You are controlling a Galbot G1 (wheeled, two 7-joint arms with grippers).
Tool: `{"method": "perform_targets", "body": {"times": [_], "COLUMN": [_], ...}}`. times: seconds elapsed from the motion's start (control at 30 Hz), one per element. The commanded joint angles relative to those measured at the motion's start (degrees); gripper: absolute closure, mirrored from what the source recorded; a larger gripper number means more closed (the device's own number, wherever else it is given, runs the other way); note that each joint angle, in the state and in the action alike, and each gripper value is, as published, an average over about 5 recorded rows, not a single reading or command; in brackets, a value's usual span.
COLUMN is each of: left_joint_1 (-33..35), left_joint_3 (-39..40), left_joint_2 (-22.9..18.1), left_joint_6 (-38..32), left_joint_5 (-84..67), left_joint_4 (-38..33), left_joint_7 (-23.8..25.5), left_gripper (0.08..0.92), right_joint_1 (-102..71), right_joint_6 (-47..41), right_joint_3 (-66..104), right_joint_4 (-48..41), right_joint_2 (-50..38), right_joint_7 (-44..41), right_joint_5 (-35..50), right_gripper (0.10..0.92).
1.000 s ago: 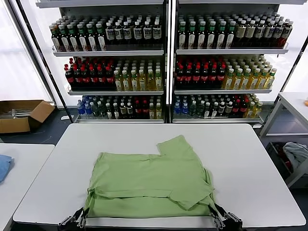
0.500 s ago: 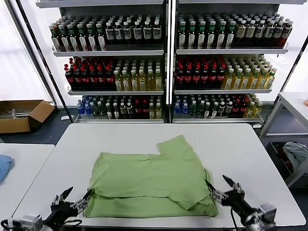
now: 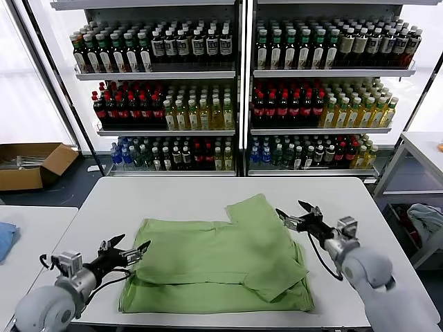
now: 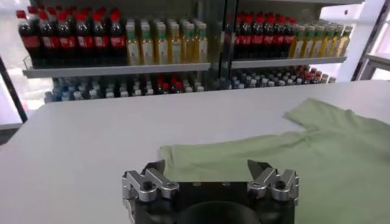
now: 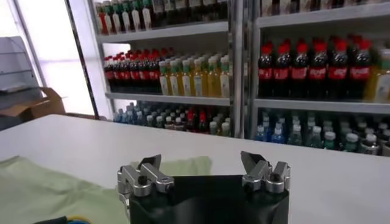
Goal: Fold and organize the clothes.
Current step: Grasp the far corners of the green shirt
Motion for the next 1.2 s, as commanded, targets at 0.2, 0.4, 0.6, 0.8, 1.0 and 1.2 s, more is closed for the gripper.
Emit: {"method": "perform_targets", "body": {"times": [0.2,0.4,0.6,0.8,1.0,1.2], "left_joint_1": [-21.27,-22.99,-22.75,-22.29,-21.04,-20.28], "left_joint_3": [13.25,15.16,16.01,16.95,17.19,17.30], "left_joint_2": [1.02,-0.84,-2.24,-3.23,-3.55,-3.44], "left_joint_6": [0.74,0.92,1.18,1.50,1.50,1.46], "left_joint_5": [-2.84,-2.72,-1.15,-0.53,-0.43,-0.36], "left_joint_4": [19.32,21.99,22.79,23.21,22.28,21.72], "left_joint_7": [0.05,-1.51,-2.00,-2.73,-3.05,-2.49], "left_gripper": [0.177,0.177,0.177,0.183,0.319,0.493], "right_joint_1": [16.94,16.81,17.05,15.87,14.06,14.01], "right_joint_6": [0.99,1.26,1.12,1.72,2.47,2.30], "right_joint_3": [-12.17,-12.76,-13.31,-15.14,-15.68,-15.63], "right_joint_4": [-22.81,-24.24,-25.87,-24.54,-22.33,-22.31], "right_joint_2": [3.89,5.18,6.99,6.89,6.56,7.58], "right_joint_7": [-4.19,-4.41,-3.96,-5.17,-5.73,-5.06], "right_joint_5": [-0.62,-0.29,-0.65,-2.17,-2.37,-2.11], "right_gripper": [0.203,0.203,0.203,0.228,0.389,0.562]}}
